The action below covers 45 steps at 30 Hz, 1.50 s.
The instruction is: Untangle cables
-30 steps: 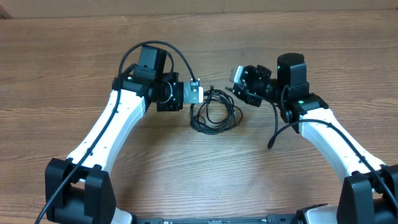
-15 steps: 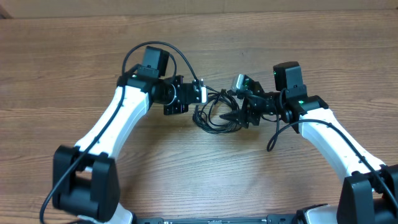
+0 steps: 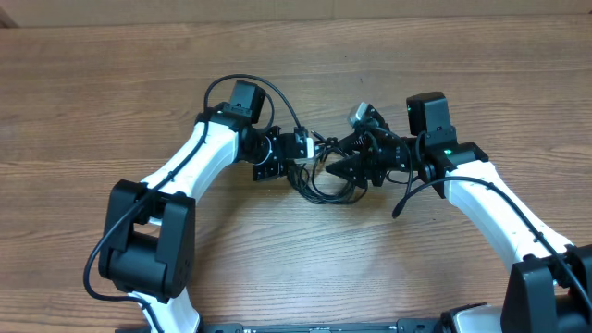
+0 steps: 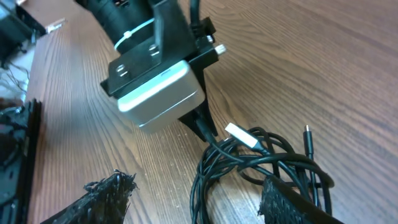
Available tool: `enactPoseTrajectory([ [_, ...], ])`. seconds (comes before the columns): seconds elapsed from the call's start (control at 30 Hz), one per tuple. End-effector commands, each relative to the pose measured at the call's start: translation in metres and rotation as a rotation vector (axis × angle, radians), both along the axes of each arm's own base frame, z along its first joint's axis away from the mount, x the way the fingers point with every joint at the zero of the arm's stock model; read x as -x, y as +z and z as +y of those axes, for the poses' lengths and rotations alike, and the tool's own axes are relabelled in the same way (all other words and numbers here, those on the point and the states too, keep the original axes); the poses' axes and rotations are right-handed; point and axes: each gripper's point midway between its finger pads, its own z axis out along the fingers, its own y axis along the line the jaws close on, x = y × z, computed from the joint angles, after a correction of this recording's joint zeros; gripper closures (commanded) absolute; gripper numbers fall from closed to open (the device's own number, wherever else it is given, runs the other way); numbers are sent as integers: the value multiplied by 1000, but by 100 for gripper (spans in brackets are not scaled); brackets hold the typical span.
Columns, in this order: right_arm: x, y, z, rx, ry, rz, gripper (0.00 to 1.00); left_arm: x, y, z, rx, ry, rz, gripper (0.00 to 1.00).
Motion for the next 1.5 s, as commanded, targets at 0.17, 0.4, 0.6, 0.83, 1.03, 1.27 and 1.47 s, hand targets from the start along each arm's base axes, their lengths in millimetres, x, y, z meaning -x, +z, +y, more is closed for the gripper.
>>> enactPoseTrajectory([
  [0.17, -11, 1, -8, 23, -125, 74, 26, 4, 5, -22, 62, -39, 1, 96],
  [0.4, -19, -10, -18, 53, -281, 199, 31, -5, 0, -14, 13, 17, -13, 96],
  [0.6, -17, -13, -19, 37, -335, 287, 39, -19, 3, -17, 32, 192, 43, 96],
  [0.83, -13, -16, -21, 47, -340, 317, 39, -16, 2, -19, 28, 249, 92, 0],
  [1.03, -8, -20, -22, 58, -340, 343, 39, -22, 0, -11, 8, 274, 75, 0],
  [1.27, -6, -14, -16, 18, -326, 370, 40, -26, 20, -13, 95, 265, 68, 0],
  [1.47, 0, -4, -7, -44, -261, 381, 25, -35, 68, -9, 218, 244, -25, 0],
])
